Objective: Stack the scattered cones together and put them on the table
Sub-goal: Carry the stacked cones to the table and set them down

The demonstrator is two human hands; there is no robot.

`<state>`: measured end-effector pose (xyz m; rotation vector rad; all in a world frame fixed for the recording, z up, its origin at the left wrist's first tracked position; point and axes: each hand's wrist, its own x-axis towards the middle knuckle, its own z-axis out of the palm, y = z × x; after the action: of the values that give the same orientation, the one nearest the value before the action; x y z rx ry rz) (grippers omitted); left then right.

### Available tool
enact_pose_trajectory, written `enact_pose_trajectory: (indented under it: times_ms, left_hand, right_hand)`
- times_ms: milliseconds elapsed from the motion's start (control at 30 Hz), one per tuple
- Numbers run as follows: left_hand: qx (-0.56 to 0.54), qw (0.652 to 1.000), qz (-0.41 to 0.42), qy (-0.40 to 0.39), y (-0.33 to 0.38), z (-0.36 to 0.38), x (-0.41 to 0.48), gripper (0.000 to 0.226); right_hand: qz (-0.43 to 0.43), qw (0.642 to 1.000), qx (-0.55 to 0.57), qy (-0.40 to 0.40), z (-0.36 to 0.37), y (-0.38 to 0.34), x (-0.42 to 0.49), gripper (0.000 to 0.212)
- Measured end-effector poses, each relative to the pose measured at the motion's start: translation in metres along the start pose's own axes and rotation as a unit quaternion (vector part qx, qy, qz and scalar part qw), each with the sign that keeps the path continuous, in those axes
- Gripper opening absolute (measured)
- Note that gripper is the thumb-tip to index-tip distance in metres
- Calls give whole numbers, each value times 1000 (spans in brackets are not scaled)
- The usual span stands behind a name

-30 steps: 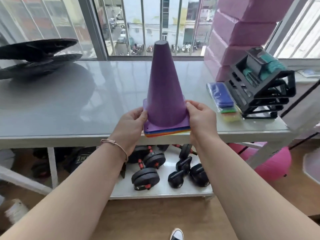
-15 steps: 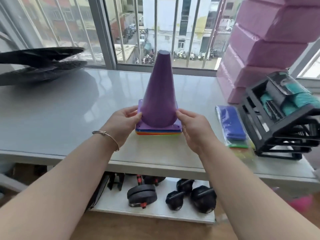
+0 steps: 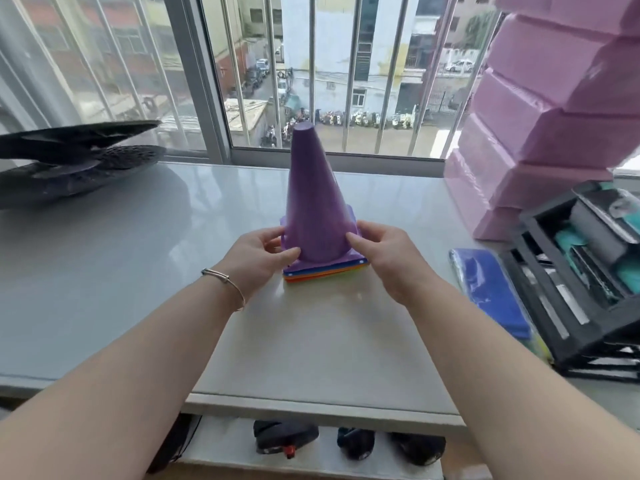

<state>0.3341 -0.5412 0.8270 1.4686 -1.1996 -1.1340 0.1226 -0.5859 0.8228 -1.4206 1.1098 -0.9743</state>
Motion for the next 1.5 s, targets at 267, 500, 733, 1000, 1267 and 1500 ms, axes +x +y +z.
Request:
enact_pose_trajectory:
  times_ms: [267,500,733,1000,1267,1500]
  left_hand:
    - [37,999,15,-8,5,-7,52,45]
    - [97,994,41,-37,5,-8,94,48]
    - [146,988,49,-23,7,-4,128,54]
    - [200,977,71,-29,8,-9,166,53]
    - [206,975,73,-43,10,-12,198,52]
    - [222,971,86,-40,8,-13,213,54]
  right_hand:
    - [19,997,-71,-15,-3,0,45,27]
    - [21,982,-185,25,-4,4,74,51]
    - [14,971,-229,62,-5,8,104,58]
    - [3,966,-245,87,-6,12,133,39]
    - [4,963,-254,86,-7,9,160,32]
    - [-1,964,-253,84,-9,9,172,29]
